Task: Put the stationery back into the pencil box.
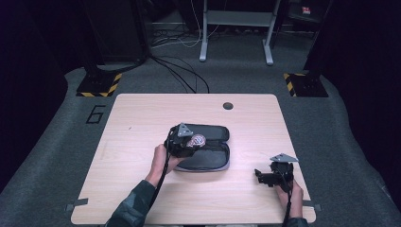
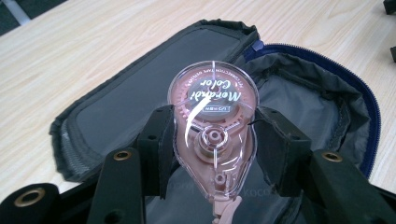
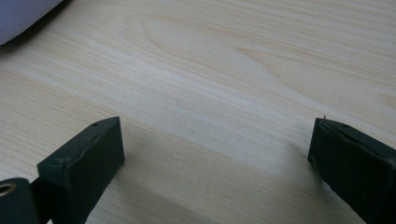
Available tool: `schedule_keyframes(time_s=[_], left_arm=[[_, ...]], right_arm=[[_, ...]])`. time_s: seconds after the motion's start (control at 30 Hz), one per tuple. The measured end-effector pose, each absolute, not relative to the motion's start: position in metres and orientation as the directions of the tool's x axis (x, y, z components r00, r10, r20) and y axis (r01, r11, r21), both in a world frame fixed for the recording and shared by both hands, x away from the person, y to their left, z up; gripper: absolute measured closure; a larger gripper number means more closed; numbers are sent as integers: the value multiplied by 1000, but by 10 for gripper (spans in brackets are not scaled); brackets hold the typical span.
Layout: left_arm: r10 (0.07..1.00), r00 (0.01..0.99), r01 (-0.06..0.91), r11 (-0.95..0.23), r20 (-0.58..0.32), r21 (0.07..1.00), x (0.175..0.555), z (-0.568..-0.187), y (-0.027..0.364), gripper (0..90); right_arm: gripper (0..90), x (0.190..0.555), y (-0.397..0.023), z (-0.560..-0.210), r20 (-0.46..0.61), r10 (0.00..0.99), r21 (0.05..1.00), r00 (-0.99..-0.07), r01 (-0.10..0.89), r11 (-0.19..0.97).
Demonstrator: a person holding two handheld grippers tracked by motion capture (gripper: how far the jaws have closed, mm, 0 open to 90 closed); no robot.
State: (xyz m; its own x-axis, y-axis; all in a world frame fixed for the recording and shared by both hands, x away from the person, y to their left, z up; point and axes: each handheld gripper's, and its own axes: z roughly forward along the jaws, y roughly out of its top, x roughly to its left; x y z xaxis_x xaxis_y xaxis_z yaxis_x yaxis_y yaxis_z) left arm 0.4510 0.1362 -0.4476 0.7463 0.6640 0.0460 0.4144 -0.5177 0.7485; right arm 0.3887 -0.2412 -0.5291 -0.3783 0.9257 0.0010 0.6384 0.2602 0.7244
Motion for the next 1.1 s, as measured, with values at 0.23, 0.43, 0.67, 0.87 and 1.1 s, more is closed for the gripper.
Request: schedule_keyframes(time_s=[0.23,0.43,0.67,0.87,1.1], left_arm=[[654,757,438,-529,19,727,454,-464,126,498],[639,769,457,-554,3,696,455,-480,116,498],[640,768,483,-572,-8,663,457,-489,110,497],[625,781,481,-603,3,636,458,-491,107,490],[611,792,474,-590,-23,654,455,-487,108,256]], right_arm=[[30,389,-241,-529,0,925,725,-379,637,261],[31,389,-241,-529,1,926,724,-378,639,260],[31,389,-241,-529,1,926,724,-378,638,260],[30,389,-241,-529,3,926,729,-379,634,257],[30,389,-241,-529,3,926,729,-378,635,257]])
